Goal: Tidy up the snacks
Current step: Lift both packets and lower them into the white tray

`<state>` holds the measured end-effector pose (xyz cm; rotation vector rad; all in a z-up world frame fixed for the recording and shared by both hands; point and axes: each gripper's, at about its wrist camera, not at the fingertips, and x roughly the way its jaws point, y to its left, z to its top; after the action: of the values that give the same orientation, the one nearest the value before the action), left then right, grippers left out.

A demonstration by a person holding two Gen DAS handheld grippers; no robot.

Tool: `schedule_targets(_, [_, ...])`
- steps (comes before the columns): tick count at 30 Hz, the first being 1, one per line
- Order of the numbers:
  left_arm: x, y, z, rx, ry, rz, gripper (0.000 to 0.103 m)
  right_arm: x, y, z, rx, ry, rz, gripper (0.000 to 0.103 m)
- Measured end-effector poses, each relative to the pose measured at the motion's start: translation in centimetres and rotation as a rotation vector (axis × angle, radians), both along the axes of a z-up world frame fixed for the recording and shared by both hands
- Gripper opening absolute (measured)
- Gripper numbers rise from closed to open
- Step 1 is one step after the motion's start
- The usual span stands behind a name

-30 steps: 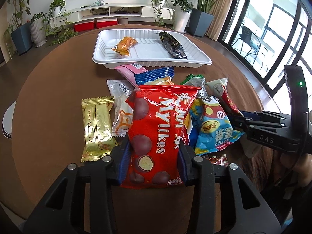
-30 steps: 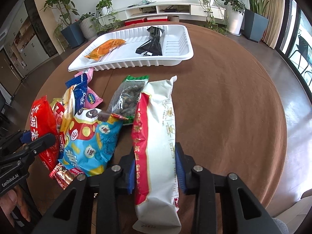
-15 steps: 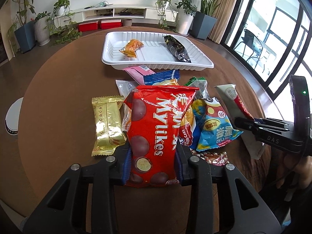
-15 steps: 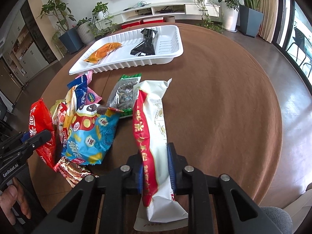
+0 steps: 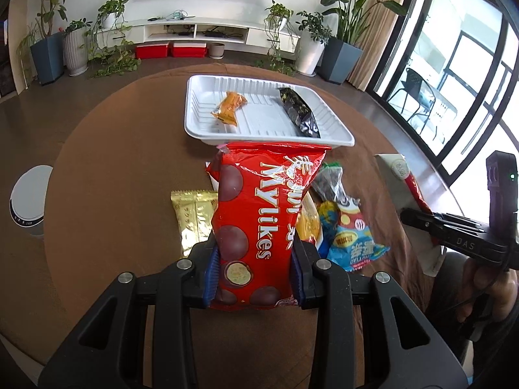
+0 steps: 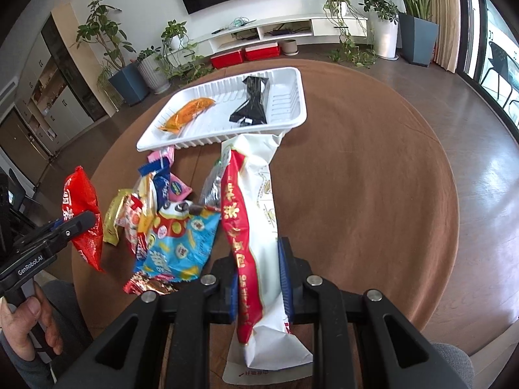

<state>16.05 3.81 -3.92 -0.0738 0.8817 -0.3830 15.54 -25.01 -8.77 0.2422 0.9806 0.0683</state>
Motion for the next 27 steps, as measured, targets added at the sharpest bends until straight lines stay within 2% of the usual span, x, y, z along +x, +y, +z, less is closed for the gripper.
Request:
schedule_targets(8, [3.4,2.6,2.6,-0.037,-0.026,0.037,0.032,2.4,-2.7,2.1,0.014,-0.039,-0.043,0.022])
schedule_targets(18, [11.3,3.1,8.3,-0.004,-0.089,0.027,0.032,8.6,-6.7,5.5,0.038,-0.096,-0.102,0.022])
schedule_targets(23, [15.7,1.5,9.4,0.022,-0.071,-0.017,0.032,12.3,-6.0,7.6,0.034,-0.136,-0.065,0.022])
schedule_targets(27, [19.8,-0.1,8.8,0.055,-0.046,-0.045,0.032,16.1,-4.2,8.1,0.052,-0.137,-0.008,0.022])
